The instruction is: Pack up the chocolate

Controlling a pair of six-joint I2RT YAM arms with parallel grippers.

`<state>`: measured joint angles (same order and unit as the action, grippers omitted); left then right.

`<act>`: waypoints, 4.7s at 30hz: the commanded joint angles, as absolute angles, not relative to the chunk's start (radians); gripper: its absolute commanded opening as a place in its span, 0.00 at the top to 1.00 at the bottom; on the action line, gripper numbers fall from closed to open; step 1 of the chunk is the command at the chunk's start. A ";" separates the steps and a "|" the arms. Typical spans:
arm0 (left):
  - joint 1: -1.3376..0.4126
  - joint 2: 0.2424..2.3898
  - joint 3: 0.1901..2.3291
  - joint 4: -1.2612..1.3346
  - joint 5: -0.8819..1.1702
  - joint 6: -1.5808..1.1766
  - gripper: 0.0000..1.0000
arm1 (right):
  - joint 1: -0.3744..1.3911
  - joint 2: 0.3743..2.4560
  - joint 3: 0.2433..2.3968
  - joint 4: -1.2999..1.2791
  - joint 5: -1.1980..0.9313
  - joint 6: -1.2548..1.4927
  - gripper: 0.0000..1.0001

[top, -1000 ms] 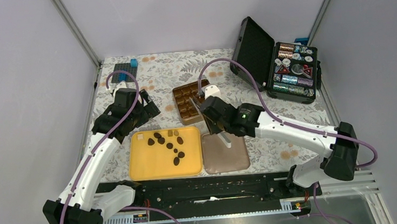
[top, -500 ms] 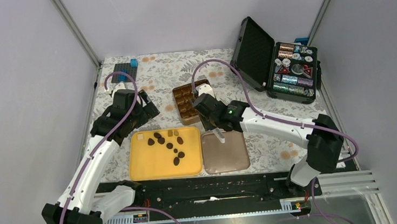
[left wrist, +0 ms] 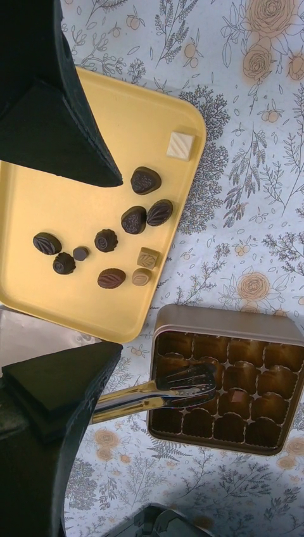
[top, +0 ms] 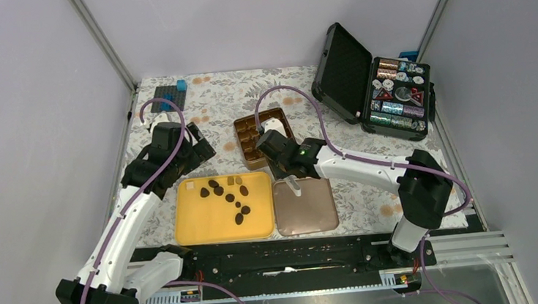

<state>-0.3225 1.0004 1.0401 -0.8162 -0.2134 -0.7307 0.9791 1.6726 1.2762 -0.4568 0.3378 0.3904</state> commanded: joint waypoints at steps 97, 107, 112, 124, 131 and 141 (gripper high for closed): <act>-0.318 0.989 1.073 -0.802 -0.250 -0.701 0.01 | 1.299 1.697 1.311 -0.554 0.378 0.397 0.49; -0.318 0.985 1.069 -0.801 -0.247 -0.702 0.01 | 1.300 1.744 1.340 -0.563 0.414 0.371 0.50; -0.317 0.984 1.067 -0.801 -0.248 -0.704 0.01 | 1.300 1.721 1.339 -0.573 0.427 0.375 0.62; -0.318 0.986 1.068 -0.801 -0.256 -0.706 0.01 | 1.299 1.579 1.370 -0.650 0.551 0.364 0.92; -0.316 0.994 1.077 -0.800 -0.259 -0.707 0.01 | 1.285 1.500 1.394 -0.649 0.606 0.338 0.92; -0.310 0.994 1.083 -0.801 -0.260 -0.698 0.01 | 1.129 1.511 1.341 -0.522 0.490 0.308 0.91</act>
